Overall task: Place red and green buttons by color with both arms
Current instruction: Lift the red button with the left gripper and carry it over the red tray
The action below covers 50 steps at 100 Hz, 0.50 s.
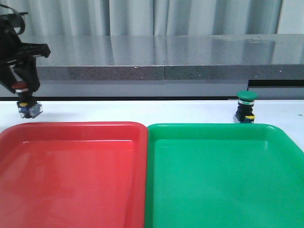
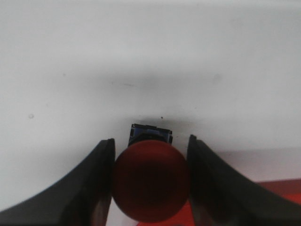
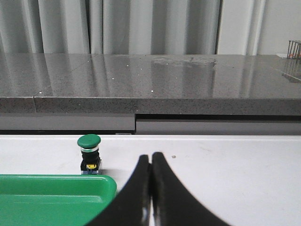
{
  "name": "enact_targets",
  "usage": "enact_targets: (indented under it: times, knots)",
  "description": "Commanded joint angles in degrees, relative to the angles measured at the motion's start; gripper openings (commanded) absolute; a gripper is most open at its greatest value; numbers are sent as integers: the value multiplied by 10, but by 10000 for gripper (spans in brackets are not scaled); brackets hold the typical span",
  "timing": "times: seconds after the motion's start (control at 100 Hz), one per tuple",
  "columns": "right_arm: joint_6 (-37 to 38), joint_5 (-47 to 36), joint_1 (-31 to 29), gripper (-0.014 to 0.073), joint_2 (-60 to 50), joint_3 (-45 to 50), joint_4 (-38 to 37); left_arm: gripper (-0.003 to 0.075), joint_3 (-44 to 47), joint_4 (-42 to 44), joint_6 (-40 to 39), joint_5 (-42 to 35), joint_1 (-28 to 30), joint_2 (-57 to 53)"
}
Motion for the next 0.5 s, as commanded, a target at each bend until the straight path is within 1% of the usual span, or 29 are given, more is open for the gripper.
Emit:
enact_targets:
  times: [0.0, 0.19, 0.34, 0.49]
  knots:
    - [-1, -42, -2, -64, -13, -11, -5, 132, -21, -15, -4, -17, -9, -65]
    - [-1, -42, -2, -64, -13, -11, -5, 132, 27, -12, -4, -21, -38, -138]
    - [-1, -42, -2, -64, -13, -11, -5, 132, 108, -12, -4, -26, -67, -194]
    - [-1, -42, -2, -64, -13, -11, -5, 132, 188, -12, -4, -38, -106, -228]
